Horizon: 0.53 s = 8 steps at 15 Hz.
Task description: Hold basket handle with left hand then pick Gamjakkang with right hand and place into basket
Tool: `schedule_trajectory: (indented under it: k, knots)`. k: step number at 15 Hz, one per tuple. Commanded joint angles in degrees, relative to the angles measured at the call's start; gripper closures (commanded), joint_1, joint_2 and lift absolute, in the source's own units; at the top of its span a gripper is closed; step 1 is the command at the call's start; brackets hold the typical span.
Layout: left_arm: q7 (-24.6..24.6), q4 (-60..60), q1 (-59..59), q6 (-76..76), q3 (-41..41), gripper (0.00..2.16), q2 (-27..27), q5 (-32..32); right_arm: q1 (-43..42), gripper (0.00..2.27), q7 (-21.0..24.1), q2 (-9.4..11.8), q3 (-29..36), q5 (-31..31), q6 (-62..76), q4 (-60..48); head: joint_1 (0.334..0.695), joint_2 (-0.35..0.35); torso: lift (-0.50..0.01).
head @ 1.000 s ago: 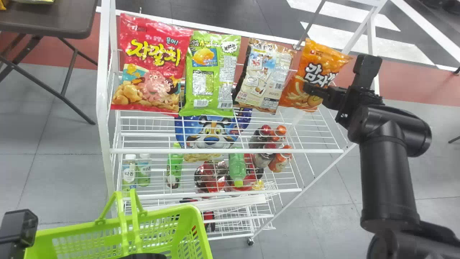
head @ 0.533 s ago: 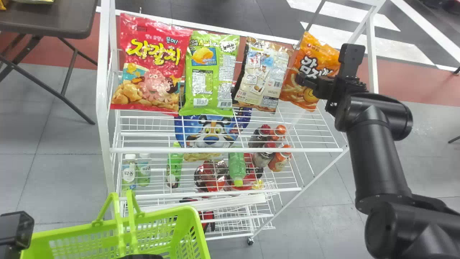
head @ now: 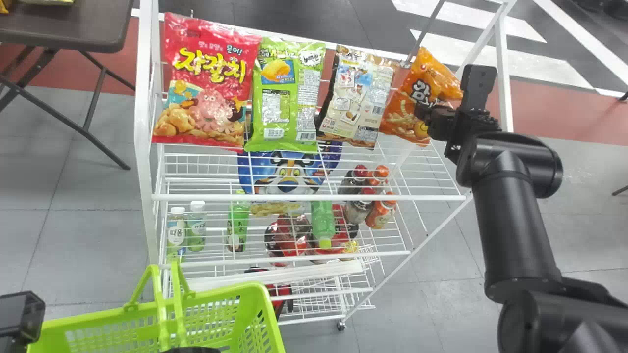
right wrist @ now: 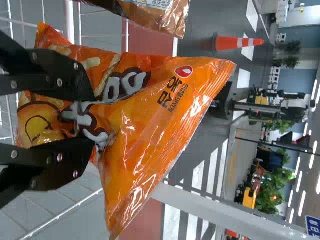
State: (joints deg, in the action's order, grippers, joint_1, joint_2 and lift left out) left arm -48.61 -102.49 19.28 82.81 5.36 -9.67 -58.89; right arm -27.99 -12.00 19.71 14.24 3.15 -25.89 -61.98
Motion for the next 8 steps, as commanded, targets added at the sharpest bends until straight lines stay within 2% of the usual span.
schedule_trajectory:
  k: [1, 4, 6, 8]
  knots:
    - [0.01, 0.1, -0.03, 0.12, 0.0, 2.15, 0.0, 0.0, 3.12, 2.25, 1.81, -0.29, 0.44, -0.08, -3.78, -5.08, 0.695, -0.35, -0.017]
    - [-0.08, 0.36, -0.12, -0.06, 0.0, 2.15, 0.0, 0.0, 7.43, 2.25, 2.77, -1.43, 0.52, -0.25, -13.1, -15.37, 0.695, -0.35, -0.017]
    - [-0.08, 0.36, -0.12, -0.06, 0.0, 2.15, 0.0, 0.0, 10.15, 2.25, 3.48, -2.84, 0.52, 0.45, -16.09, -22.13, 0.695, -0.35, -0.017]
    - [-0.08, 0.36, -0.12, -0.06, 0.0, 2.15, 0.0, 0.0, 12.09, 2.25, 3.92, -3.28, 0.17, 0.71, -18.9, -27.32, 0.695, -0.35, -0.017]
